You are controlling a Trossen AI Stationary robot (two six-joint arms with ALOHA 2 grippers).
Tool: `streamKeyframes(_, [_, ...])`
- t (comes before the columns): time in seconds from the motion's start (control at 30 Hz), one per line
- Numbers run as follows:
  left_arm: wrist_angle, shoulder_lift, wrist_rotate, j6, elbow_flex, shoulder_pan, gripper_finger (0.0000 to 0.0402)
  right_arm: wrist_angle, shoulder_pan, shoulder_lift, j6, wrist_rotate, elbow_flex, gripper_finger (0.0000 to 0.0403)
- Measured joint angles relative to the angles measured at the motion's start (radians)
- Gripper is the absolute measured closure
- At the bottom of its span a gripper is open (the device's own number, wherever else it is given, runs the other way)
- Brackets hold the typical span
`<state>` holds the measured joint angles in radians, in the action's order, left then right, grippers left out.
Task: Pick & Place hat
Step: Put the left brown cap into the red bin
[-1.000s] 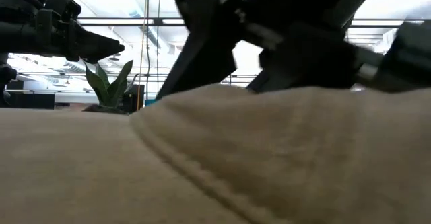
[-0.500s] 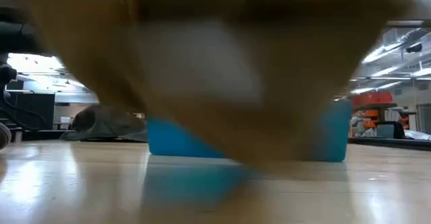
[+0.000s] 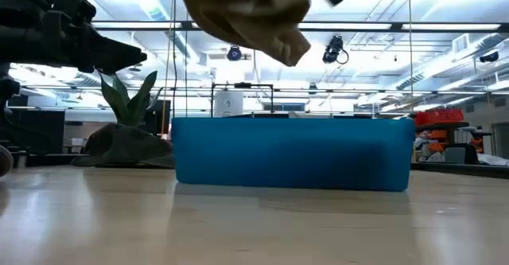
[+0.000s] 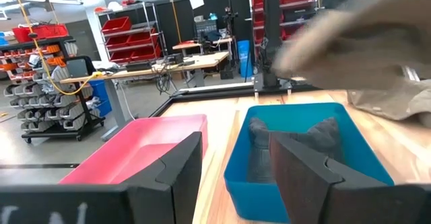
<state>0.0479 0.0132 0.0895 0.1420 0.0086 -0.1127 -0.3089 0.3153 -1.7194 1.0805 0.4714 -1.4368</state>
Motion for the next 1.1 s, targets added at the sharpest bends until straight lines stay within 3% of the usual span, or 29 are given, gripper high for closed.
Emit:
streamKeyframes(0.3, [0.002, 0.000, 0.003, 0.000, 0.000, 0.000, 0.0225, -0.039, -0.315, 0.017, 0.259, 0.002, 0.000, 0.0403])
streamKeyframes(0.53, [0.001, 0.000, 0.003, 0.000, 0.000, 0.000, 0.0225, -0.060, -0.494, 0.013, 0.426, 0.071, 0.001, 0.0403])
streamKeyframes(0.77, [0.001, 0.000, 0.003, 0.000, 0.000, 0.000, 0.0225, -0.057, -0.587, -0.019, 0.517, 0.088, 0.002, 0.0403])
streamKeyframes(1.1, [0.000, 0.000, 0.003, 0.000, 0.000, 0.000, 0.0225, -0.014, -0.610, -0.072, 0.601, 0.109, 0.002, 0.0397])
